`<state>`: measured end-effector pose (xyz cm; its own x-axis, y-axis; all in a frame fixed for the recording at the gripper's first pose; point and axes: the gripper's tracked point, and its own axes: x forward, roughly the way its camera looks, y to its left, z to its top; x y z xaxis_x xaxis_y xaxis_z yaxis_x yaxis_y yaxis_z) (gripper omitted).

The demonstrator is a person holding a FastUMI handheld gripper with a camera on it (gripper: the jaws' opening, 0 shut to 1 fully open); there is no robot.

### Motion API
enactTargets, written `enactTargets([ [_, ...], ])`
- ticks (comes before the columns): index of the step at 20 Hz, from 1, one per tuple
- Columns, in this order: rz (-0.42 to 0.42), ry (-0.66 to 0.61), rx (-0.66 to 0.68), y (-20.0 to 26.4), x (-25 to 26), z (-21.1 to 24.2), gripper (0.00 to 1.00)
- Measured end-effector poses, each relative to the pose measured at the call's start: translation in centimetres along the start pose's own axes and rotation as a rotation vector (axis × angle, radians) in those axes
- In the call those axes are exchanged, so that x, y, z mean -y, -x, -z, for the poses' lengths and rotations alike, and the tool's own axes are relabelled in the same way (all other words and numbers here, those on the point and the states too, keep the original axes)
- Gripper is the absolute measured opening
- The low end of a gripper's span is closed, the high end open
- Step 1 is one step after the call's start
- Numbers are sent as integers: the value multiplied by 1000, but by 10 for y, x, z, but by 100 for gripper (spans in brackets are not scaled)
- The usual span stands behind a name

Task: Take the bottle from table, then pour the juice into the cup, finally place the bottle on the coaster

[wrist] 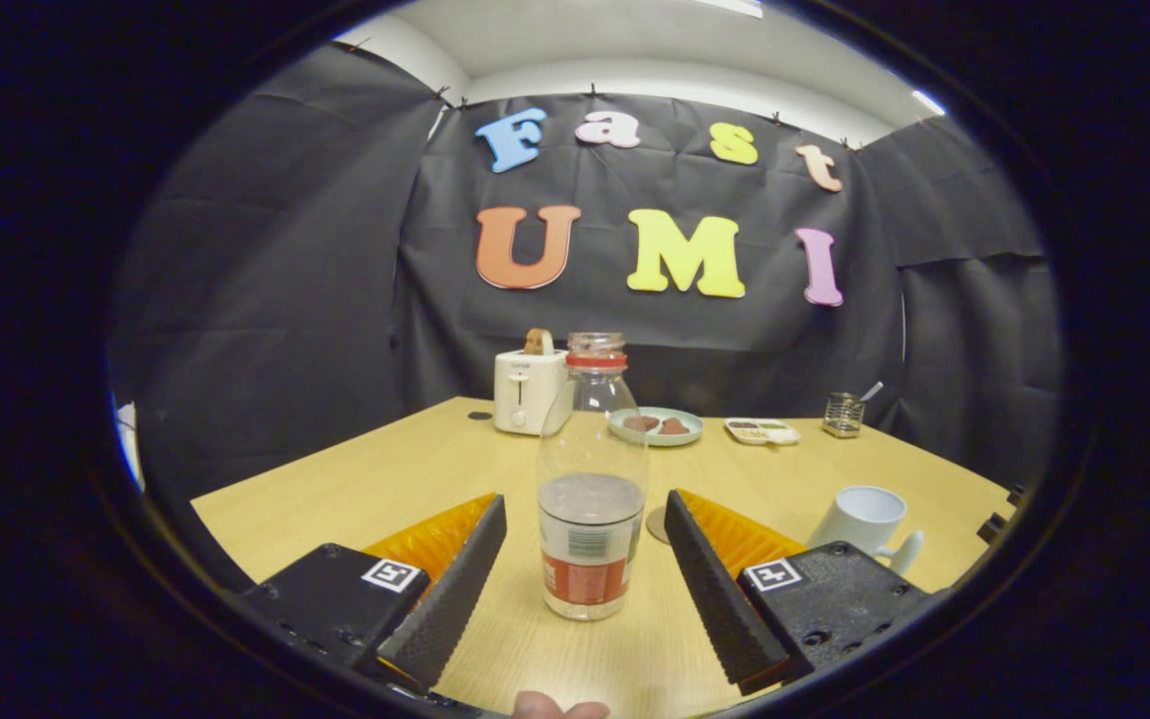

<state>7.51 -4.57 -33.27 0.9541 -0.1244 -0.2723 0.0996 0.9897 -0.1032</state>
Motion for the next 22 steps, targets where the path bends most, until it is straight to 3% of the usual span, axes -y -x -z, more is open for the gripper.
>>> enactTargets([
  [11,-6,98,3,-36,3,14,99],
  [18,-20,86,-36,-41,9,12,83],
  [22,-29,32,-20,-24,16,-18,80],
])
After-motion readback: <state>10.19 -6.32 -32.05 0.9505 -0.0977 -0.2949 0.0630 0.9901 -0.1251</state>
